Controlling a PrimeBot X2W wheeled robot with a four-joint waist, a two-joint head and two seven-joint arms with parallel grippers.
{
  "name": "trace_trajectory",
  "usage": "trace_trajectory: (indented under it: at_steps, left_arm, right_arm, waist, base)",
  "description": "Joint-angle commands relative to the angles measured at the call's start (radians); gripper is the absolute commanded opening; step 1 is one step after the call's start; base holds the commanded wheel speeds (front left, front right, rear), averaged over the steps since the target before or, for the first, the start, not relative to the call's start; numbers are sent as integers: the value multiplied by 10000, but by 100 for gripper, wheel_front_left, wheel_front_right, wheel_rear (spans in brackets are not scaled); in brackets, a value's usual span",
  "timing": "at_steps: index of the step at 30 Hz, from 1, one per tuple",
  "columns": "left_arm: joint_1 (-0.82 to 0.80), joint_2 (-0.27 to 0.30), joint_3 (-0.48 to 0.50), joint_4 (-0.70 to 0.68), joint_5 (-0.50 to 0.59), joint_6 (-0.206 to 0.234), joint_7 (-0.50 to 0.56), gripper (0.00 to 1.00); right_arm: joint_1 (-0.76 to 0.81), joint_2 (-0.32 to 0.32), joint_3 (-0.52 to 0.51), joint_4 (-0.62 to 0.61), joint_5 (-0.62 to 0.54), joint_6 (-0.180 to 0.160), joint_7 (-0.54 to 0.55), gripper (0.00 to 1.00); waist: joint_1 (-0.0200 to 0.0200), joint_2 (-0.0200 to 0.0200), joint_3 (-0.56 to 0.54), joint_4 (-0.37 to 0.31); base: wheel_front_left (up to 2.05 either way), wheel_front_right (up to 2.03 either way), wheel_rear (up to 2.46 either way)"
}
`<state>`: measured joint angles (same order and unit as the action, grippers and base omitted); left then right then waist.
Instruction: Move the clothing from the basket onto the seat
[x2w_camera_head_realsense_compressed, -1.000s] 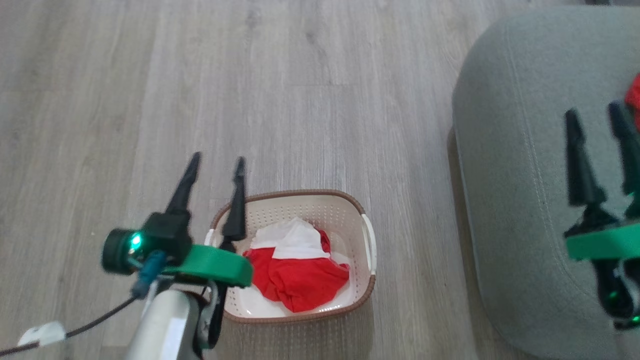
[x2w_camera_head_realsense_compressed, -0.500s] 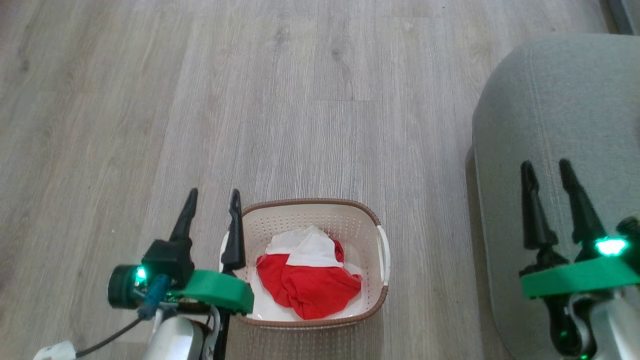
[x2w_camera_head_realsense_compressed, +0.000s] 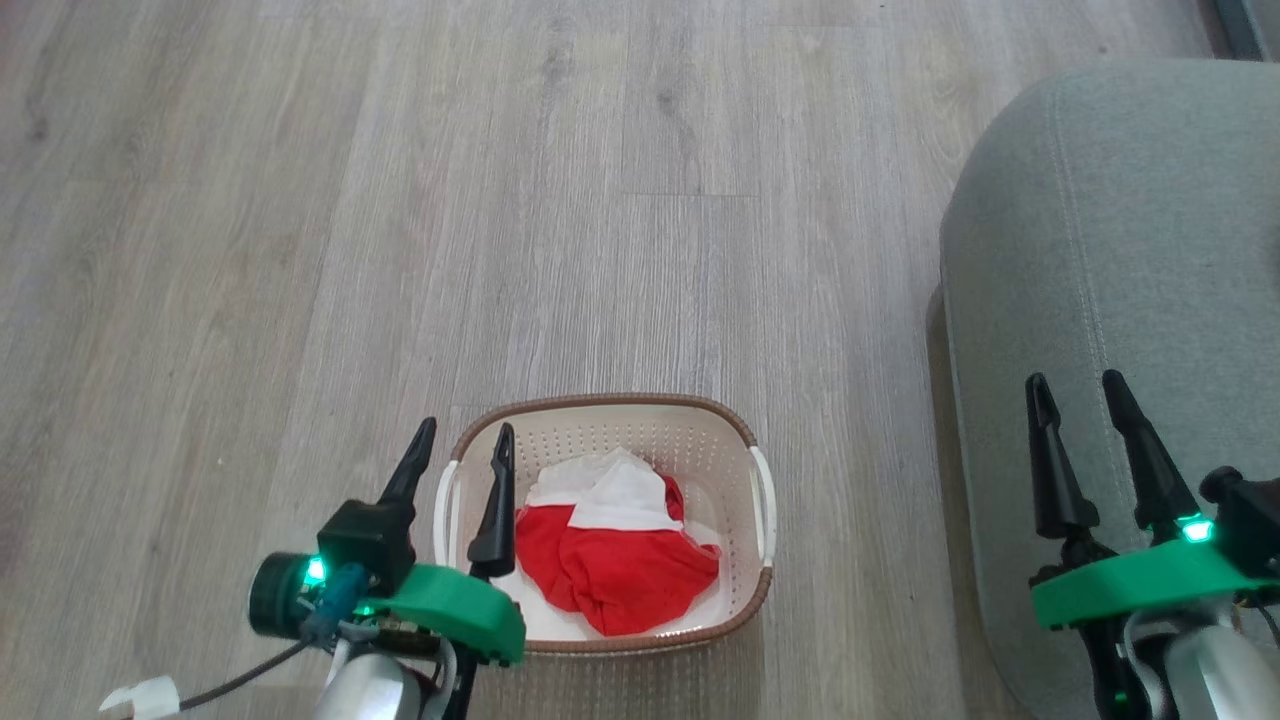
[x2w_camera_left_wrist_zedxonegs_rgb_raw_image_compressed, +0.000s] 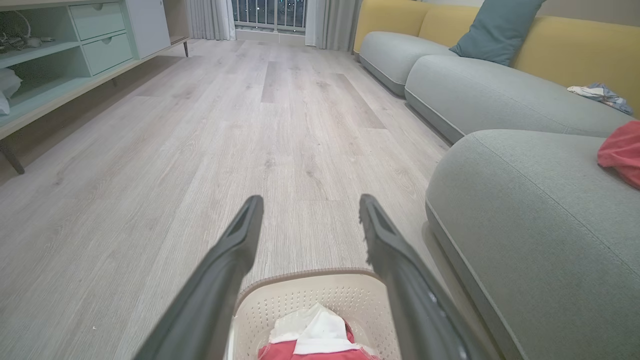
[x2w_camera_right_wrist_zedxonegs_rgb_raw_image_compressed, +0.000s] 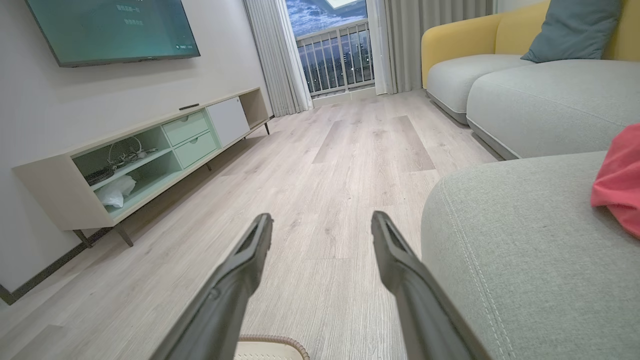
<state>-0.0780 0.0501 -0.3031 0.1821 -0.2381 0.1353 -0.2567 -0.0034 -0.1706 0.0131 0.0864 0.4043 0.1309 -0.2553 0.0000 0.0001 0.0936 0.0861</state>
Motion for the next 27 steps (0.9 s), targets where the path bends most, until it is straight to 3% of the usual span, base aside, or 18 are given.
trace_trajectory:
  at_steps: [1,18,23,27]
  left_arm:
    - [-281,1,291,-253,-98,9,-51,100]
    - [-443,1,143,-123,44,4,-51,100]
    - [-654,1,-262,585,128,55,-51,100]
    - [-1202,1,-774,1905,-11,103,-51,100]
  right_arm:
    - [-294,-91,178,-283,-54,-2,-65,100]
    - [-425,-249,184,-372,-199,-2,-65,100]
    - [-612,-667,521,-353,-513,-2,-65,100]
    - [-936,-1070,530,-476,-581,-2,-65,100]
  waist:
    - [0,-1,-3,-10]
    - [0,-1,185,-113]
    - [0,-1,700,-196]
    - [0,-1,1553,-257]
  base:
    - [0,0,0]
    - [0,0,0]
    - [0,0,0]
    - [0,0,0]
